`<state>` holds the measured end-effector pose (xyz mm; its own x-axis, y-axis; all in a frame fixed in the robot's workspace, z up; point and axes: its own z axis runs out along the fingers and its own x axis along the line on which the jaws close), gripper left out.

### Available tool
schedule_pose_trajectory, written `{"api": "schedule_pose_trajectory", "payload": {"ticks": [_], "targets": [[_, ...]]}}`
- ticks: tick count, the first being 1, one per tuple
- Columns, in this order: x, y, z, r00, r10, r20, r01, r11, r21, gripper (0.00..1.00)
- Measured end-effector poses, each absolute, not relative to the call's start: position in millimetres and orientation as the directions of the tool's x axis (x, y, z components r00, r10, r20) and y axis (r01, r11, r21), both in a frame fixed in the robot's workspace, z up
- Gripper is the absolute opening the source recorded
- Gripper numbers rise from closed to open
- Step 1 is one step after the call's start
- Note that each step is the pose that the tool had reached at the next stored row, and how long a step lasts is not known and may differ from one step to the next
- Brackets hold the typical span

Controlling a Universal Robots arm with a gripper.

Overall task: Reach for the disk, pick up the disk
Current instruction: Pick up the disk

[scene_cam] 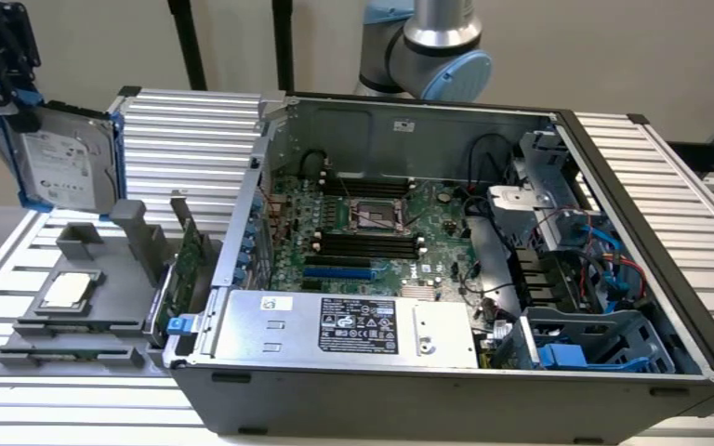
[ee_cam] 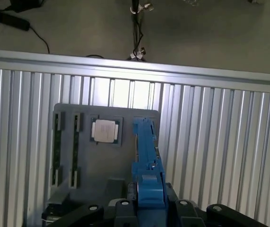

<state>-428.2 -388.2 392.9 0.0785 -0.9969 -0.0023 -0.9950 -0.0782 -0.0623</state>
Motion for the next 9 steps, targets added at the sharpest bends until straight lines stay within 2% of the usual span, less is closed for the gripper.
{"api": "schedule_pose_trajectory", "payload": {"ticks": [9], "targets": [[-414, -388, 408, 0.088, -0.996, -0.016, -0.994, -0.087, -0.067, 0.33]]}}
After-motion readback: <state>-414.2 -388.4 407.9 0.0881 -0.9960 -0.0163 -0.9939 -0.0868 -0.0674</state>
